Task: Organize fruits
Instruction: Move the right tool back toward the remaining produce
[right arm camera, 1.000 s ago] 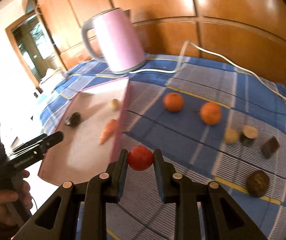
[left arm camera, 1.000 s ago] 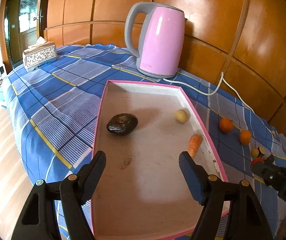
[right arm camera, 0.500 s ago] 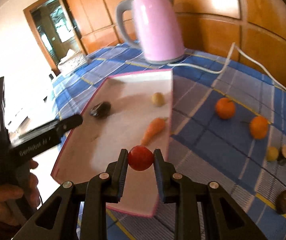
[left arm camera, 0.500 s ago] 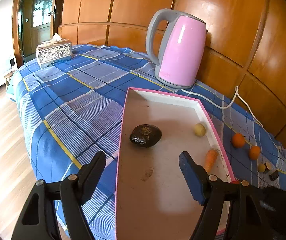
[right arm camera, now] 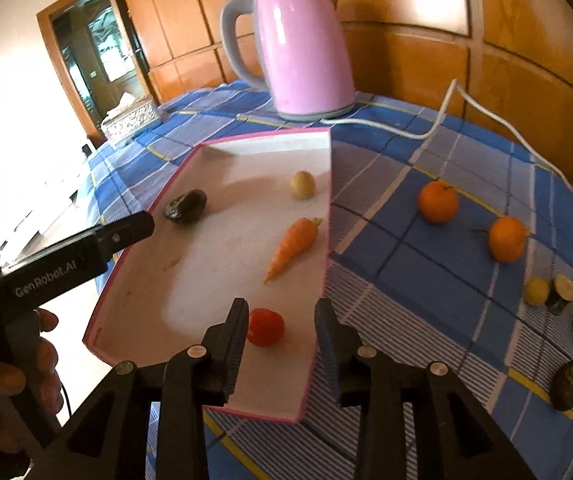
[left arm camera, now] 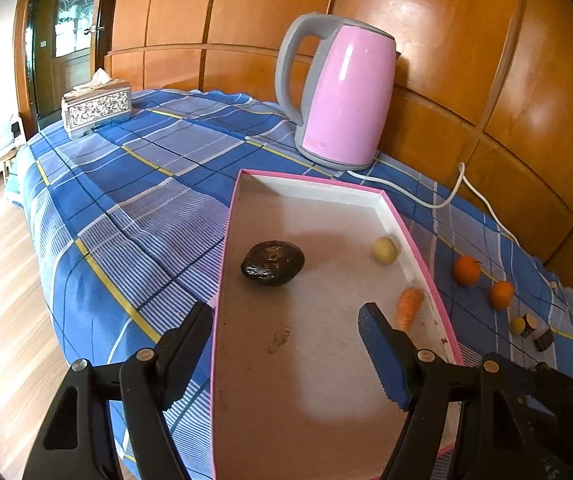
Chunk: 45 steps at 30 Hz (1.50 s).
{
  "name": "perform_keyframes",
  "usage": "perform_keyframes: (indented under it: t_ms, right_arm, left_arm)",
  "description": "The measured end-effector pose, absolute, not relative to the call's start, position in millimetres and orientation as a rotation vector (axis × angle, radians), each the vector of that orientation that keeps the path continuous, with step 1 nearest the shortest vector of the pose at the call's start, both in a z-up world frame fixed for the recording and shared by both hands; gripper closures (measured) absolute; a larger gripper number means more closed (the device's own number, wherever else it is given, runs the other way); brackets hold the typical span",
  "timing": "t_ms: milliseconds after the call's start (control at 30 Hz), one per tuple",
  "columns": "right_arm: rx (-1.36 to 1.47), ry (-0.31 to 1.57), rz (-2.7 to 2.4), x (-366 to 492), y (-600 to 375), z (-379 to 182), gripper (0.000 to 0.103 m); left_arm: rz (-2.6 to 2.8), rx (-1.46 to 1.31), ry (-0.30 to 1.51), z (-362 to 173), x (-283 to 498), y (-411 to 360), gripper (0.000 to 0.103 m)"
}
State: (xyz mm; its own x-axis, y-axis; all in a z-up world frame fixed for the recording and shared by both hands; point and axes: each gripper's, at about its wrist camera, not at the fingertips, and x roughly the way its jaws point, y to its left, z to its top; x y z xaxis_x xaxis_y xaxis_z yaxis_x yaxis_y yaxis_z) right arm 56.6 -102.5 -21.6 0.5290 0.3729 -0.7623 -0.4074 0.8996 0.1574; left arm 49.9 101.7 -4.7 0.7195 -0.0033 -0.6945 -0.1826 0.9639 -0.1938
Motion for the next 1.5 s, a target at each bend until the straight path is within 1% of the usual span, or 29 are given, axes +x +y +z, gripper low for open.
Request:
perform_keyframes:
  t_ms: [300, 333, 433, 533, 567, 633, 1100, 1267, 1500]
  right_arm:
    - [-0.012, 0.847, 0.361, 43.1, -132.3, -8.2, 0.067]
    - [-0.007, 0.842, 0.342, 42.2, -137.5, -7.8, 0.065]
    - [0.012, 0.83, 0.27, 39.0, -157.4, -7.0, 0.054]
    - [0.035, 0.811, 0.171, 34.6, -184.9, -7.2, 0.049]
    - [0.041, 0.807, 0.144, 32.7, -192.0, -7.4, 0.044]
    - [0.053, 0.789, 0.067, 28.4, -211.5, -7.4, 0.038]
    - [0.211, 0.744, -0.456, -13.1, -363.0, -26.0, 0.037]
    - [0.241, 0.753, -0.529, -23.9, -386.2, -37.7, 0.037]
    - [0.217, 0.749, -0.516, -23.7, -384.8, -44.2, 0.037]
  left_arm:
    - [0.063, -0.241, 0.771, -4.0, 48.0, 90.8, 0.027]
    - [0.059, -0.239, 0.773, -4.3, 47.9, 89.7, 0.027]
    - [0.044, -0.232, 0.778, -4.8, 47.4, 85.5, 0.027]
    - [0.023, -0.224, 0.786, -6.3, 47.2, 80.6, 0.026]
    - [0.015, -0.222, 0.789, -6.7, 47.1, 79.2, 0.026]
    - [-0.008, -0.214, 0.793, -7.1, 46.6, 75.0, 0.026]
    - [-0.133, -0.133, 0.791, 2.5, 46.4, 39.2, 0.027]
    - [-0.208, -0.082, 0.787, 13.1, 57.3, 16.6, 0.027]
    - [-0.307, 0.001, 0.816, 20.1, 94.8, -22.6, 0.027]
